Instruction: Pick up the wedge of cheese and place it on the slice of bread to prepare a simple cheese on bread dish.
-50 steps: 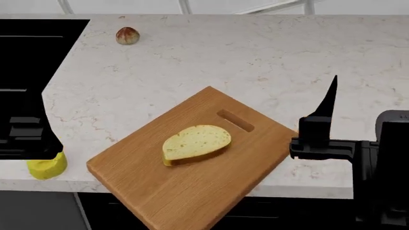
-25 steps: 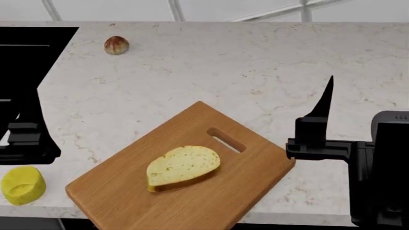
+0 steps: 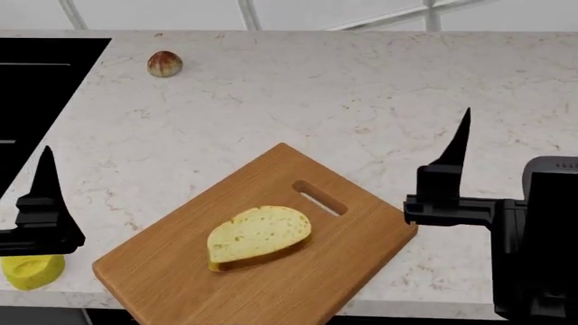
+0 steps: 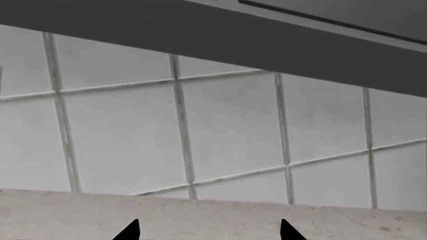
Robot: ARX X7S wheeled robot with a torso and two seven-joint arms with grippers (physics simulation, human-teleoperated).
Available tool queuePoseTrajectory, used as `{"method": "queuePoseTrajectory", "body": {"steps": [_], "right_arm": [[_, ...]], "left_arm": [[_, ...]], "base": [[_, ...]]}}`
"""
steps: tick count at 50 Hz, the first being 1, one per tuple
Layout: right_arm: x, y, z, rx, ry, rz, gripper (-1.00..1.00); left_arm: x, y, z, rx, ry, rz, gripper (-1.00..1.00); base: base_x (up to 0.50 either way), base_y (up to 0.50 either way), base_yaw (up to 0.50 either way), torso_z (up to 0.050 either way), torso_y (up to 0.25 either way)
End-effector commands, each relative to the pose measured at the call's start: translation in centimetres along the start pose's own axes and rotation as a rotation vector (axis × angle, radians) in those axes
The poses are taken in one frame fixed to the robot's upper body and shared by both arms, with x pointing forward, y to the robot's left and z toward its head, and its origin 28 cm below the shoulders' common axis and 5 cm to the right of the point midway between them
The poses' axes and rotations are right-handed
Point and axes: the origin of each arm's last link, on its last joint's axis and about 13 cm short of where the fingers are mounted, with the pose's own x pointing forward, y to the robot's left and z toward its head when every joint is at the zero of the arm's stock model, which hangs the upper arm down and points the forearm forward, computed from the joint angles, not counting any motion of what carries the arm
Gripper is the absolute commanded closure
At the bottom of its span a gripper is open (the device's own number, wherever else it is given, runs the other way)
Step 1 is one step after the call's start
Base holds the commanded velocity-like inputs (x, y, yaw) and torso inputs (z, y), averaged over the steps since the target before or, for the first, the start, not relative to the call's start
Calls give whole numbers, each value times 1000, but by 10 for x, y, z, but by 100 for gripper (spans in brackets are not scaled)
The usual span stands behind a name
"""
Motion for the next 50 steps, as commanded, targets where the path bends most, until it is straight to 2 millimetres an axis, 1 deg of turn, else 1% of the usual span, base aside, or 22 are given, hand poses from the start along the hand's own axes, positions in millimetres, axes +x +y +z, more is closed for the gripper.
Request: {"method": "queuePoseTrajectory", "body": {"steps": [1, 2, 3, 6, 10, 16, 23, 29, 42, 50], "right_arm": [[0, -2, 0, -5, 9, -7, -100], [0, -2, -1, -3, 11, -8, -100], [0, -1, -2, -3, 13, -8, -100], [0, -1, -3, -7, 18, -5, -100], [1, -1, -2, -8, 17, -5, -100], [1, 0, -3, -7, 18, -8, -100], [1, 0, -3, -7, 22, -9, -100], [1, 0, -4, -6, 25, -11, -100], [0, 1, -4, -8, 29, -11, -100], [0, 0, -4, -7, 30, -12, -100]], "left_arm": [[-9, 7, -16, 34, 92, 42, -100], [-9, 9, -19, 53, 130, 91, -100], [-10, 9, -19, 23, 130, 77, -100], [-12, 12, -23, 40, 187, 108, -100], [-13, 12, -26, 24, 216, 100, -100], [-14, 8, -27, 22, 233, 84, -100], [-18, 9, -28, 35, 246, 69, -100], [-19, 13, -41, 47, 299, 88, -100], [-22, 15, -62, 78, 375, 88, -100], [-25, 16, -65, 80, 396, 79, -100]], "base": [[0, 0, 0, 0, 0], [0, 0, 0, 0, 0], [0, 0, 0, 0, 0], [0, 0, 0, 0, 0], [0, 0, 0, 0, 0], [0, 0, 0, 0, 0], [0, 0, 0, 0, 0], [0, 0, 0, 0, 0], [0, 0, 0, 0, 0], [0, 0, 0, 0, 0]]}}
